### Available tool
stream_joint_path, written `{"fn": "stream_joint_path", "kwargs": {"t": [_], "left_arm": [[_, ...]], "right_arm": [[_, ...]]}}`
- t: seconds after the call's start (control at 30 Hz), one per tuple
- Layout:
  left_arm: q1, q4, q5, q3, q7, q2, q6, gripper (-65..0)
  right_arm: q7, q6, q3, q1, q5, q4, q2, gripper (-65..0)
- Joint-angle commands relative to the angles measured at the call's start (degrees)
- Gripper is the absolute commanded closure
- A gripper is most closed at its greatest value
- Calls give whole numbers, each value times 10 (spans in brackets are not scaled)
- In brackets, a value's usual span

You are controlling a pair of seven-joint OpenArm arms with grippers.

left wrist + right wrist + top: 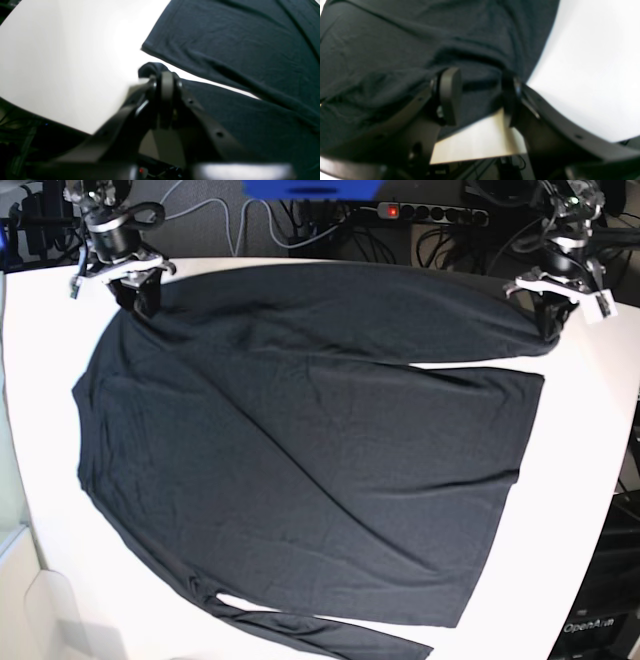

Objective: Fold the T-shirt properly
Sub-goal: 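Move the right gripper onto the other shoulder corner and grasp it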

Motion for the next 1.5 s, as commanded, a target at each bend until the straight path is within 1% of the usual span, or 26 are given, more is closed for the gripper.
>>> {"fn": "stream_joint_path", "kwargs": {"t": [0.0,0.4,0.77,1.1,1.27,1.47], "left_arm": [[3,9,-5,-2,-13,-5,-1,-11],[3,9,-5,-2,-13,-5,0,-11],[3,12,-5,-2,-13,-2,0,-11],[3,13,-5,-2,-13,-1,0,-11],[4,13,-5,-2,-13,-1,0,-11],[4,13,-5,-2,-13,-1,1,-11]], "right_arm": [[12,1,3,-5,0,10,5,-267],[12,1,5,7,0,-25,7,-267],[10,1,50,3,0,-26,4,-268],[8,2,47,6,0,-66,3,-274],[7,3,44,6,0,-65,-7,-274],[7,3,10,8,0,-63,-4,-274]]}}
